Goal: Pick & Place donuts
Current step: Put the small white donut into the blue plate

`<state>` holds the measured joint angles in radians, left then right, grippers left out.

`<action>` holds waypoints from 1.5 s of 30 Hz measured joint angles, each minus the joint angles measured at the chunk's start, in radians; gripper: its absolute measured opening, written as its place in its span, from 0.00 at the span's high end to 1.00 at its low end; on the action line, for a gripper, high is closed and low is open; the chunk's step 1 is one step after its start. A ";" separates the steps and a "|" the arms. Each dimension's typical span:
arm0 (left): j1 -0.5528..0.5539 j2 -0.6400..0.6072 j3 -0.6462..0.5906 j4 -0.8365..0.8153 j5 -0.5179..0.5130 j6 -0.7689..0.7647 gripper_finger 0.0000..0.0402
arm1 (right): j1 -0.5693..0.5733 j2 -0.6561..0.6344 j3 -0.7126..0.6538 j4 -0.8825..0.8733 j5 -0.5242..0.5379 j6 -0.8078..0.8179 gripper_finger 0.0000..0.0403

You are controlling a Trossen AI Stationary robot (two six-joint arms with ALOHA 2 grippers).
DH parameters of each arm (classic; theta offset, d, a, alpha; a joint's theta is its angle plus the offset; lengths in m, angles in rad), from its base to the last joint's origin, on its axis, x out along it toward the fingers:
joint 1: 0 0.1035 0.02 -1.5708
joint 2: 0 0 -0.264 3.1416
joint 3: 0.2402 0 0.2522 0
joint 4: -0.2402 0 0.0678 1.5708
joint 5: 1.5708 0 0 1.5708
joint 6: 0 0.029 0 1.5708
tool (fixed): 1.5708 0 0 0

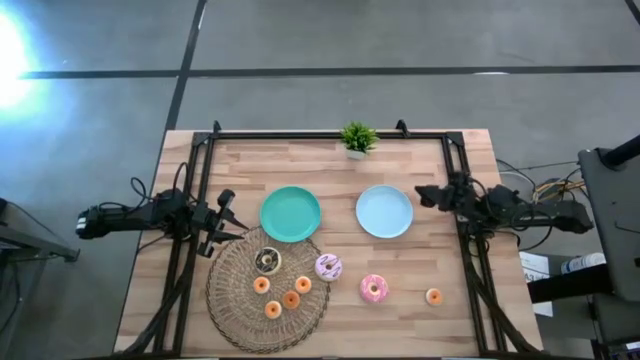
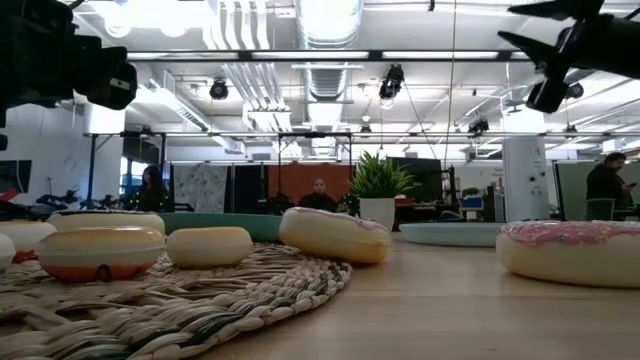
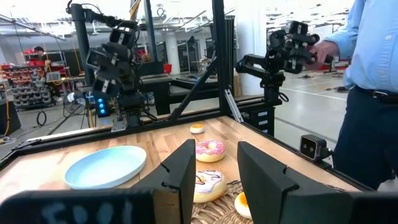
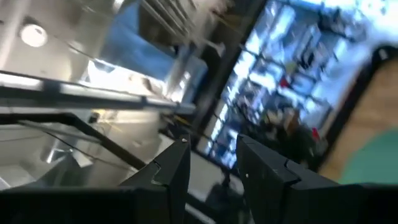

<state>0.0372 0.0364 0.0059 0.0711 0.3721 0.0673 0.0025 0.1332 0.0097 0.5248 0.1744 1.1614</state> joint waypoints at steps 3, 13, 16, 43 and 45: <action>0.000 0.000 0.000 0.000 0.000 0.000 0.76 | 0.003 0.099 0.000 -0.016 -0.048 0.060 0.69; 0.000 0.000 0.000 0.000 0.000 0.000 0.76 | 0.046 0.438 0.194 -0.548 -0.468 0.121 0.69; 0.000 0.000 0.000 0.000 0.000 0.000 0.76 | 0.048 0.511 0.316 -0.823 -0.549 0.015 0.69; 0.000 0.000 0.000 0.000 0.000 0.000 0.77 | 0.548 0.960 0.546 -1.295 -0.549 -0.495 0.38; 0.000 0.000 0.000 0.000 0.000 0.000 0.77 | 0.582 1.008 0.549 -1.258 -0.528 -0.491 0.38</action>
<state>0.0370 0.0362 0.0059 0.0710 0.3721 0.0673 0.5843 1.1407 0.5588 -0.7334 -0.3535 0.6708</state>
